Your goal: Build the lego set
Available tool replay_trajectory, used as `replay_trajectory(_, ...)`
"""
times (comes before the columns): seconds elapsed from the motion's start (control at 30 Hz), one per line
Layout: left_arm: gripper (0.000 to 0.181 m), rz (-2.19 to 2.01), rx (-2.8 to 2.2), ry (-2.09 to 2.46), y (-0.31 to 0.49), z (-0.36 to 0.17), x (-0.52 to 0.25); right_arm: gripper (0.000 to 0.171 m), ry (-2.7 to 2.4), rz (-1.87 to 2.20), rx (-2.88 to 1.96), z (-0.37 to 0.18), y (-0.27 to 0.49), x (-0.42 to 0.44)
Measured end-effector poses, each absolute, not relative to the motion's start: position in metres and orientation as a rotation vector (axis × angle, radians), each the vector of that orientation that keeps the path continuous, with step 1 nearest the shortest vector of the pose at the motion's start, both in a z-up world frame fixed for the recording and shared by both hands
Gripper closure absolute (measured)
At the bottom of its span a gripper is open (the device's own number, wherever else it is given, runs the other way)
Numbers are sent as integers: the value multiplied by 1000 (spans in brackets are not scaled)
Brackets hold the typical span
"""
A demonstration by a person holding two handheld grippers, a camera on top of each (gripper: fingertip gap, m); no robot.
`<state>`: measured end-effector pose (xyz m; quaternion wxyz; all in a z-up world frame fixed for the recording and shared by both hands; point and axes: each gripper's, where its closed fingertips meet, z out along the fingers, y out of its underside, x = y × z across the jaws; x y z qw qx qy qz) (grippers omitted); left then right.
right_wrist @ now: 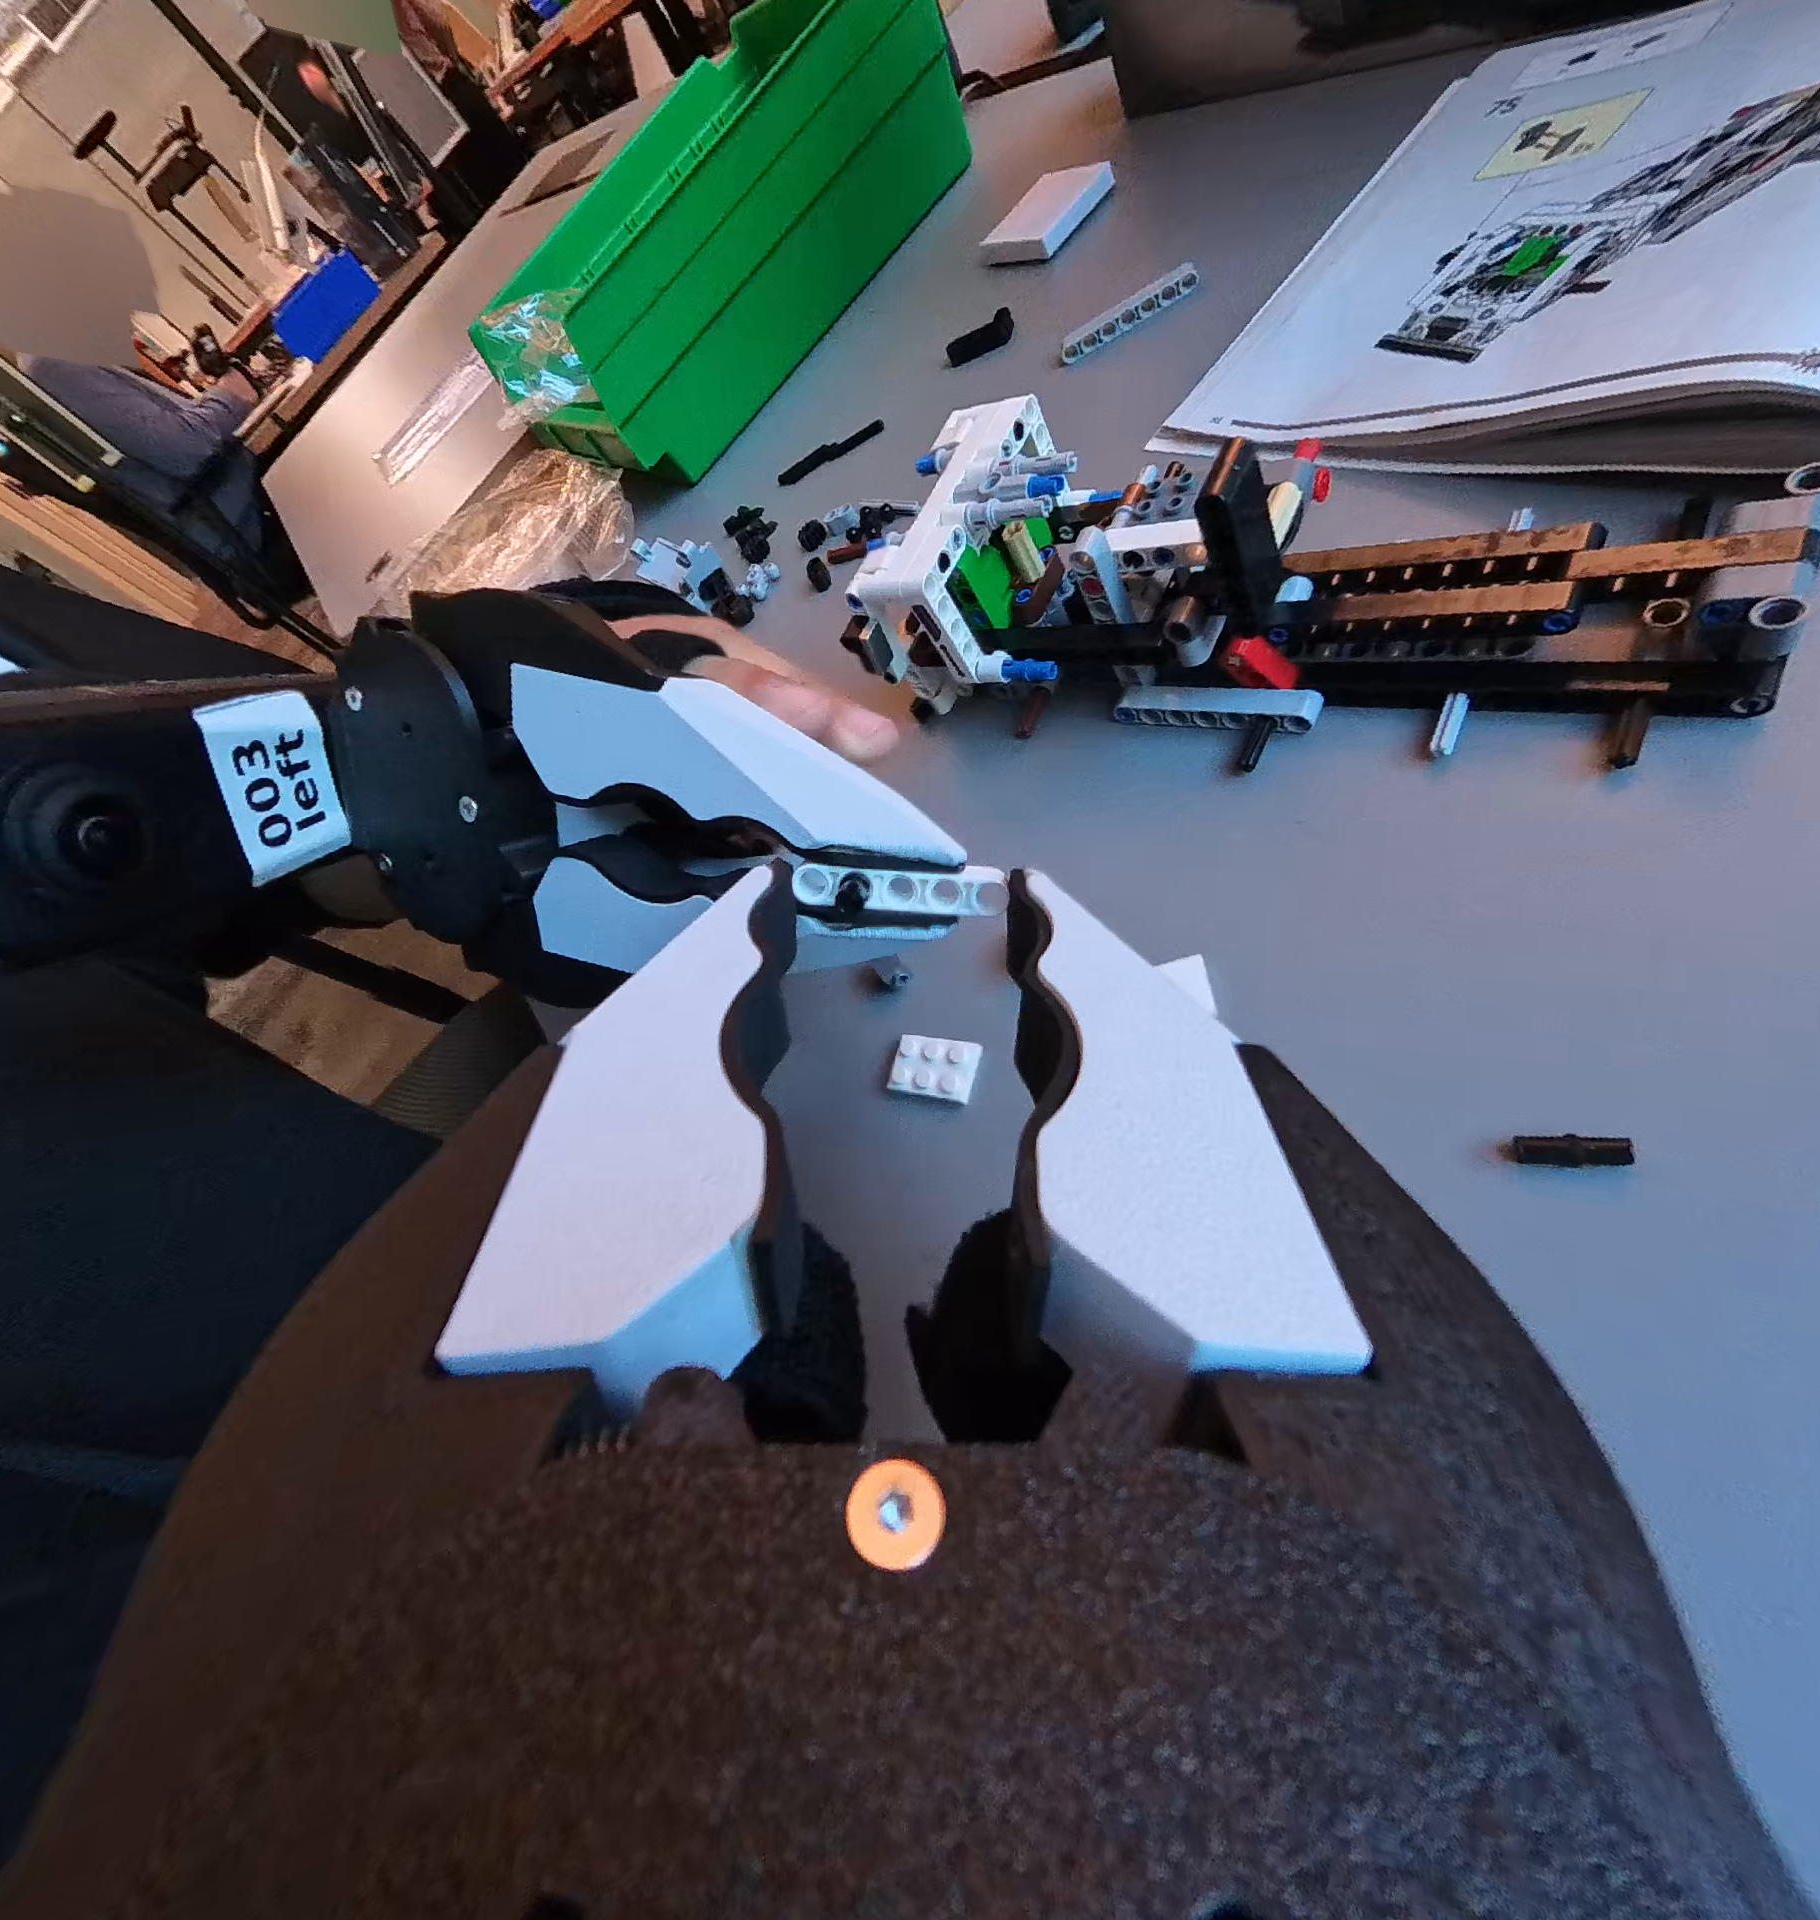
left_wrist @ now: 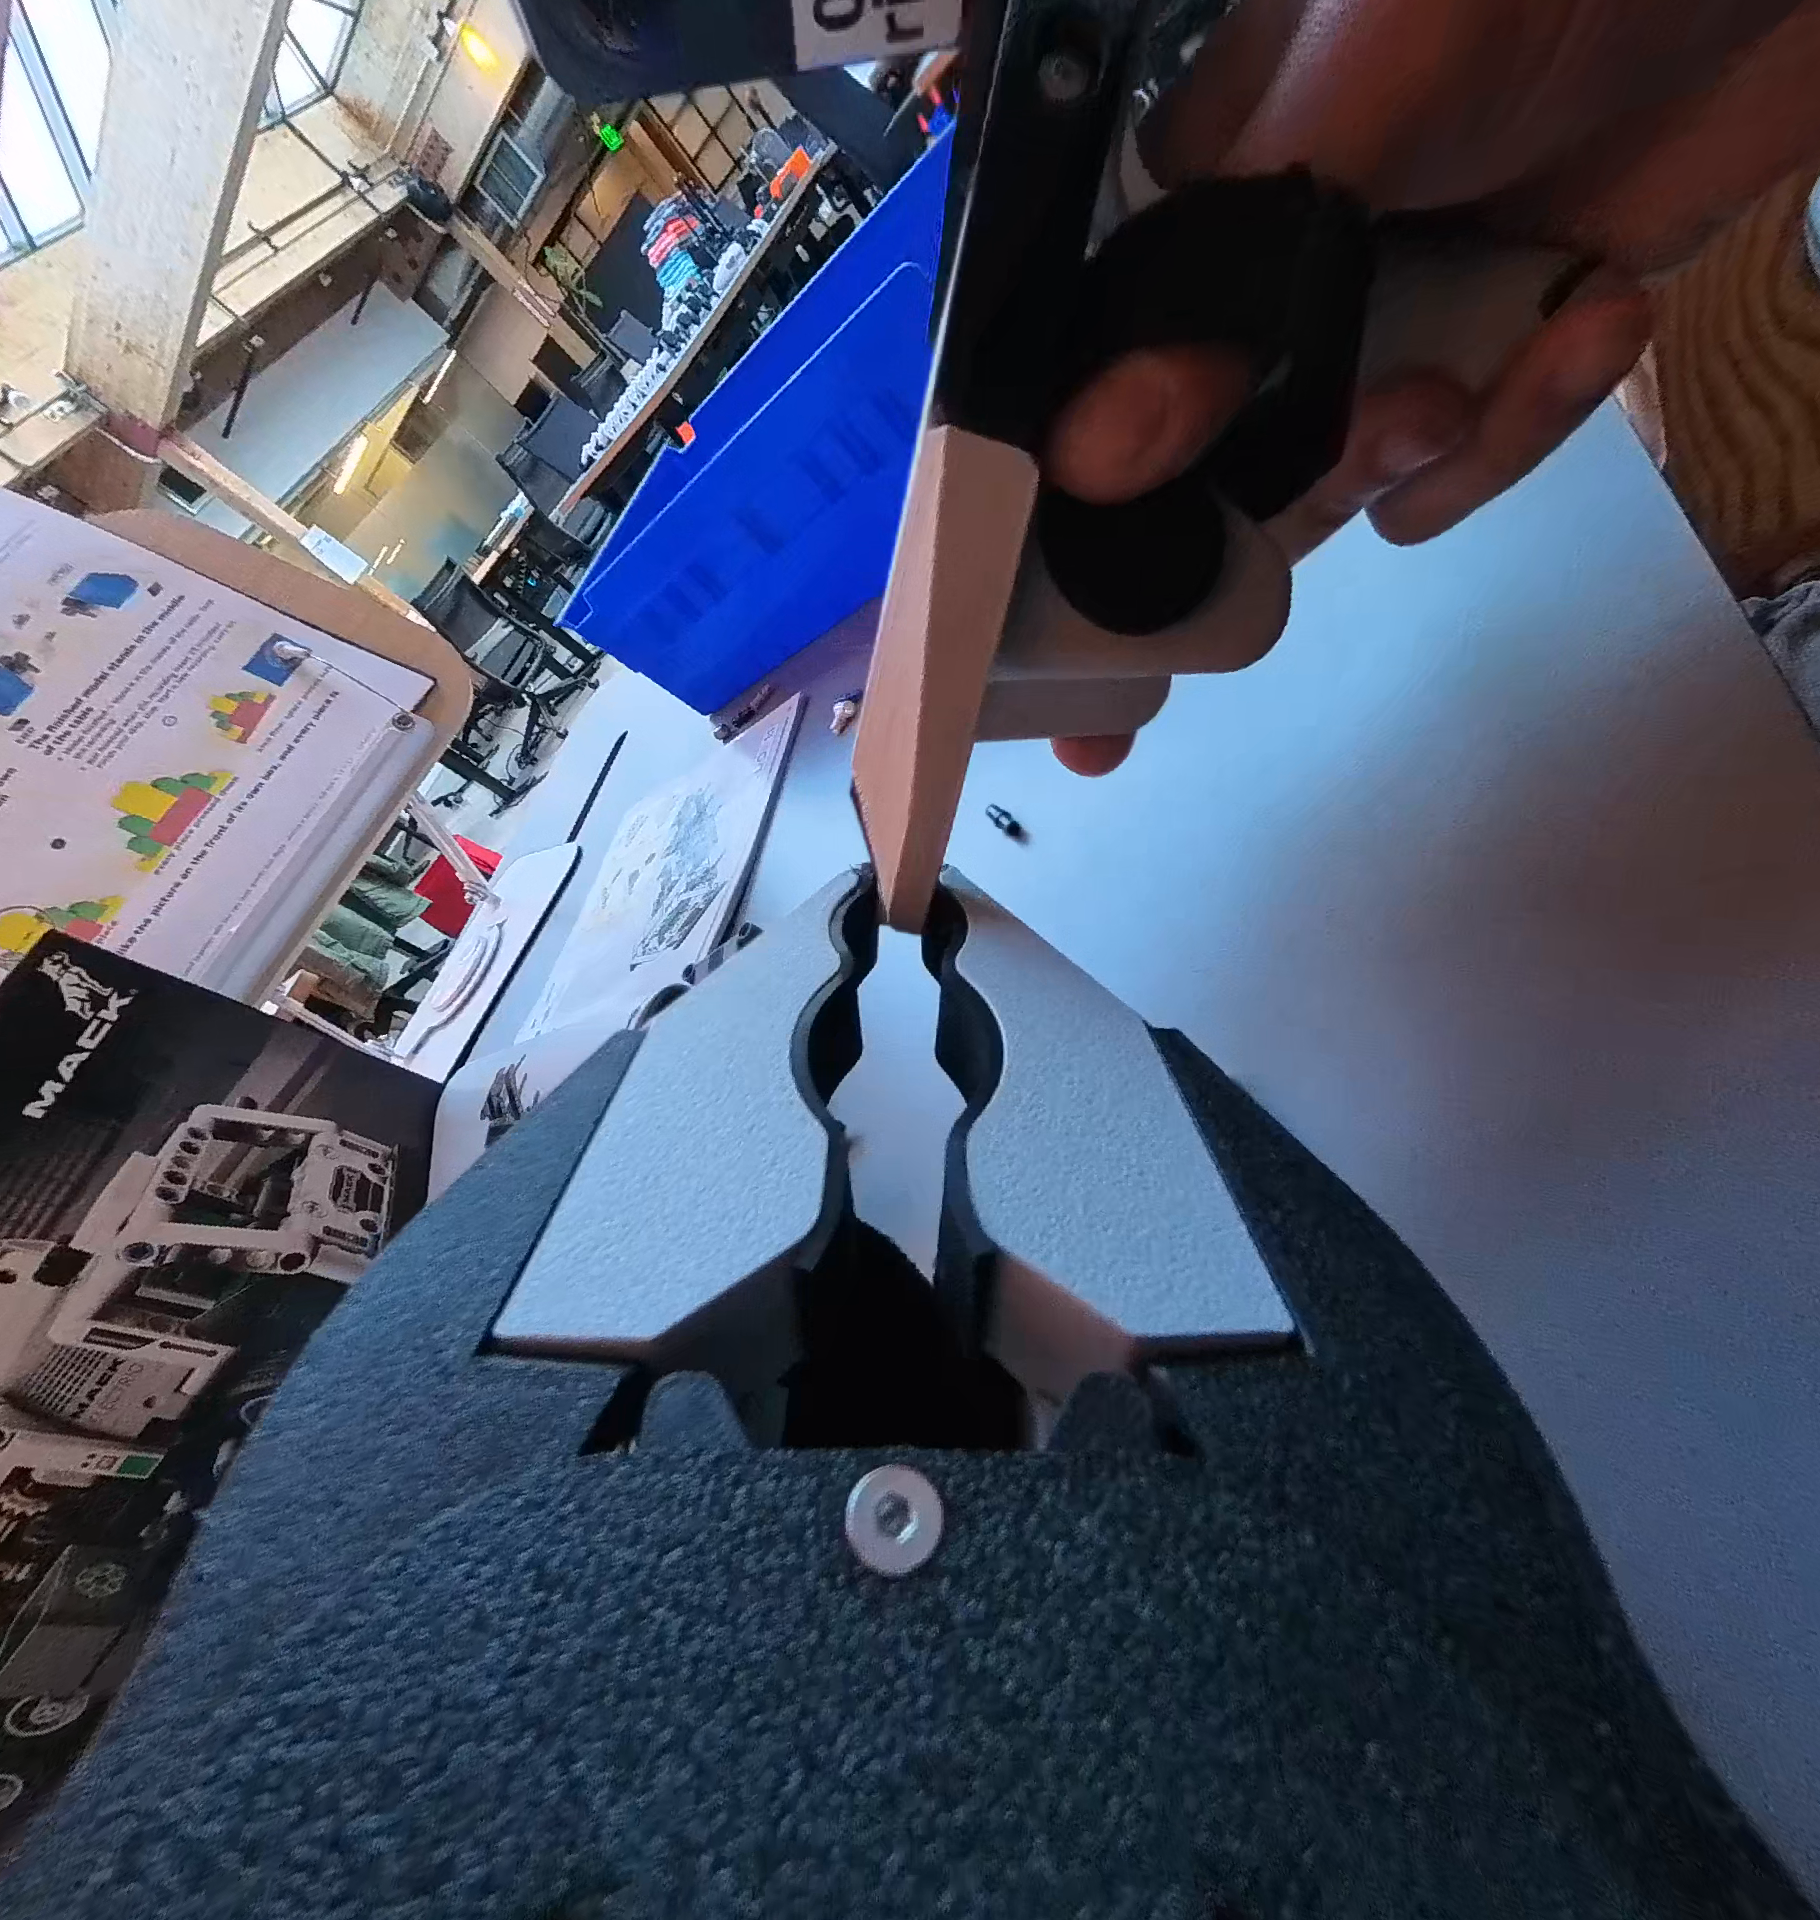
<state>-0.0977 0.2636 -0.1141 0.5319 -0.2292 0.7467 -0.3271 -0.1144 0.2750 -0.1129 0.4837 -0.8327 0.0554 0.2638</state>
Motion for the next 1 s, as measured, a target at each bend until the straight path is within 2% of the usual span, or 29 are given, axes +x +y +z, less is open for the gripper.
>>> replay_trajectory(0.2,174,-825,-573,1810,265,-111,-98,129,120,682,-1965,-107,272,-114)
replay_trajectory(0.3,175,-842,-602,1810,274,-108,-97,123,137,543,-1919,-96,257,-77)
replay_trajectory(0.43,175,-887,-617,1789,282,-105,-97,135,153,157,-2187,-147,230,-19)
replay_trajectory(0.6,175,-935,-637,1770,279,-104,-99,138,128,195,-2289,-181,232,-15)
replay_trajectory(0.77,175,-959,-661,1763,282,-102,-103,141,173,86,-2315,-182,241,-20)
replay_trajectory(1.0,175,-1001,-678,1773,282,-102,-106,152,164,-104,-2309,-185,248,-17)
